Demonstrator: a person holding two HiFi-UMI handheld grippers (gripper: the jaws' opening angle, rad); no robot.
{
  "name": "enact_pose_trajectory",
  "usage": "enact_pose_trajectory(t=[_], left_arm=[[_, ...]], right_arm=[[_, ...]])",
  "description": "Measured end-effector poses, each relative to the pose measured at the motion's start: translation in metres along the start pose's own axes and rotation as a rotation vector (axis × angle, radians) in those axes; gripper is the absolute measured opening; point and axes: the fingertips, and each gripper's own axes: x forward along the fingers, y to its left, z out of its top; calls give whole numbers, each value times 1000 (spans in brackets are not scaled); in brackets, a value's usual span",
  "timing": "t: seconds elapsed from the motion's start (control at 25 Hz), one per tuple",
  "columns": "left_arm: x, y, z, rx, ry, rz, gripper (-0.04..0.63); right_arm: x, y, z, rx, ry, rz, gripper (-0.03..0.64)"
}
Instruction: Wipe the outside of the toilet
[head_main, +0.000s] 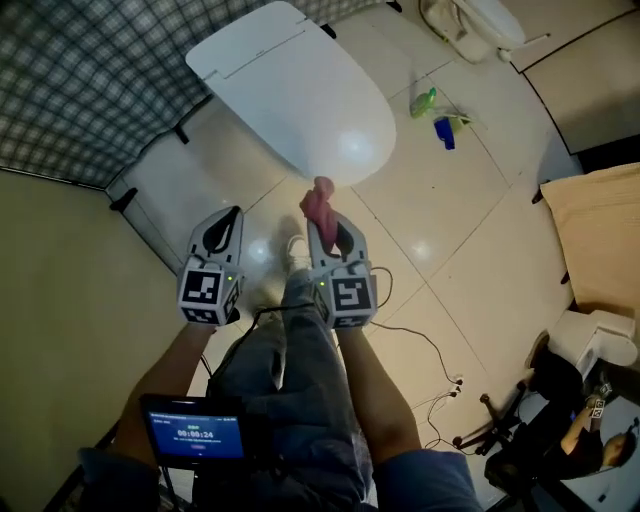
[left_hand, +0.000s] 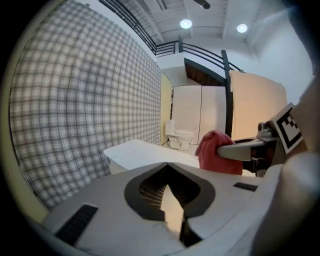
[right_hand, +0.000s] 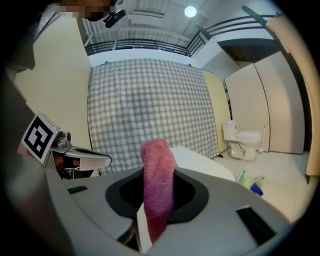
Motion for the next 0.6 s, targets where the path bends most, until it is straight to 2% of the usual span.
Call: enact_pose_trajectory(t=[0.24, 0.44, 0.6], left_arm=[[-57, -27, 116, 38, -133, -19, 14], [-69, -45, 187, 37, -241, 34, 14], [-70, -73, 235, 29, -310, 97, 12]], right_arm=[[-60, 23, 122, -61, -97, 84, 84], [-79, 27, 178, -101, -168, 208, 84], [-94, 12, 203, -133, -199, 334, 84]])
